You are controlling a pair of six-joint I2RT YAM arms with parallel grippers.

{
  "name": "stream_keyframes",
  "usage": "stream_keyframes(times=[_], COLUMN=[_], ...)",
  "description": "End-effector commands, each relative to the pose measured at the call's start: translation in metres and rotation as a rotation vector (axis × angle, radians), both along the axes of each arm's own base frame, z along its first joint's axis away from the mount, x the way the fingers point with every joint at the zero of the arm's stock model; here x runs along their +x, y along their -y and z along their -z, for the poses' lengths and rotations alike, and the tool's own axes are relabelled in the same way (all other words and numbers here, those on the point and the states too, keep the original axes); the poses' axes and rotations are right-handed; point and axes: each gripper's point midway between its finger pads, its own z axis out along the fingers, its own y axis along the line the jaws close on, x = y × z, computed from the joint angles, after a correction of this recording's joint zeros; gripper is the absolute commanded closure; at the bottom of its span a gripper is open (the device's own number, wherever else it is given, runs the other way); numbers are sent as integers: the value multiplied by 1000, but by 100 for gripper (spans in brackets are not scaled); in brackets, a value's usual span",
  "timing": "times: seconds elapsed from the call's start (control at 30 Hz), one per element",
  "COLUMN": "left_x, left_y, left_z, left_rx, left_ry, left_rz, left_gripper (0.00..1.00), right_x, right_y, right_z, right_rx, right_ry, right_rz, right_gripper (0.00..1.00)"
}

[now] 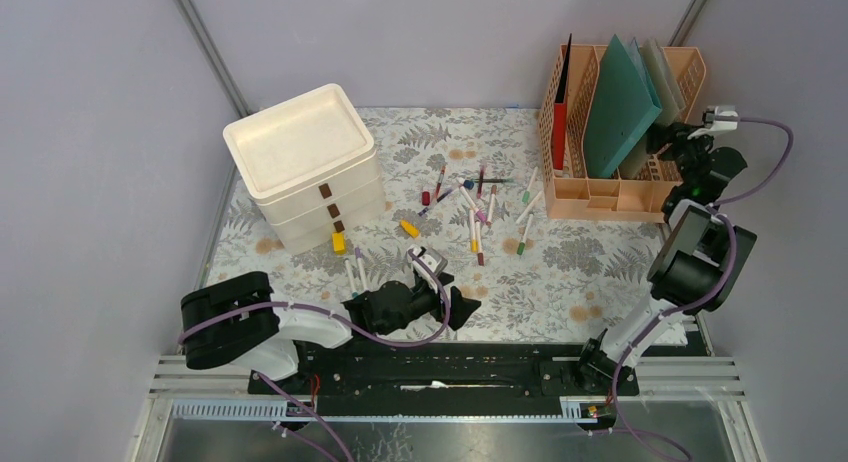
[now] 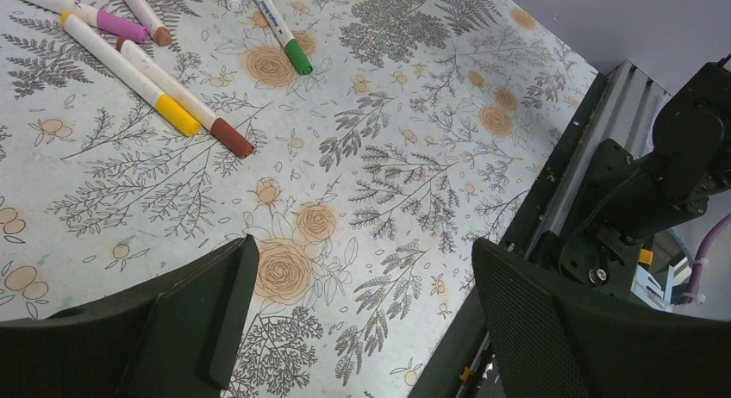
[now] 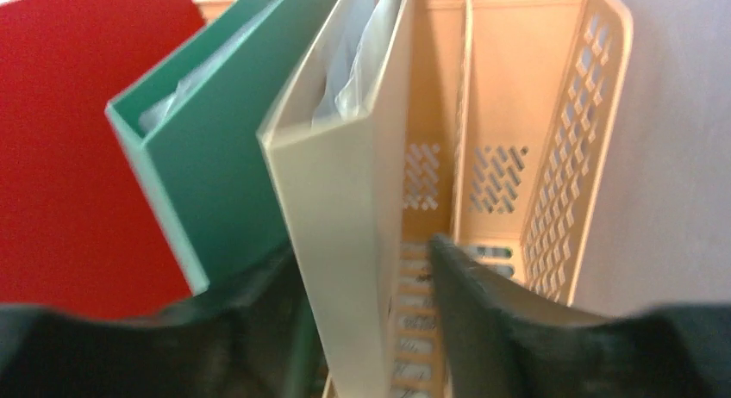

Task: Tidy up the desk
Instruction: Place the folder in the storage box.

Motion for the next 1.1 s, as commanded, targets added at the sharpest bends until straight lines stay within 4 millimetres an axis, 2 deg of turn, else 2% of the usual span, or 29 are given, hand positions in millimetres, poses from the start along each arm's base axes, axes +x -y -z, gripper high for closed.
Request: stream_keyframes(times=[0.0,0.07,0.17,0.27,0.5,0.6,0.77,0.9,1.07], left_x=[-1,-1,0,2,3,3,3,6,25], left_y=[9,8,7,6,-5,-13,-29,-43,-73], left_z=[-24,-26,-30,-38,-74,-90,-103,-112,-126], left_rx=[-75,-69,-40,7,44,30,26,23,2], left_ry=[13,11,1,-1,38,43,31,23,40], left_rz=[25,27,25,21,33,27,-4,-54,-198], left_gripper=[1,1,1,1,1,1,1,1,1], right_x=[-18,-24,-38,-61,-138,-174,-227,-256,-282], right_y=[-18,-15,-9,-9,-38,-62,-122,-163,-213], right_z=[-19,-15,-16,-20,4,20,40,25,-14], right_rx=[-145,-158,-160,-141,-162,-206,-181,-114,132], right_ry=[23,-15,-86,-162,-306,-361,-467,-502,-482], right_rz=[-40,-11,43,62,6,-25,-202,-376,-633], right_gripper=[25,11,1,0,0,0,0,0,0])
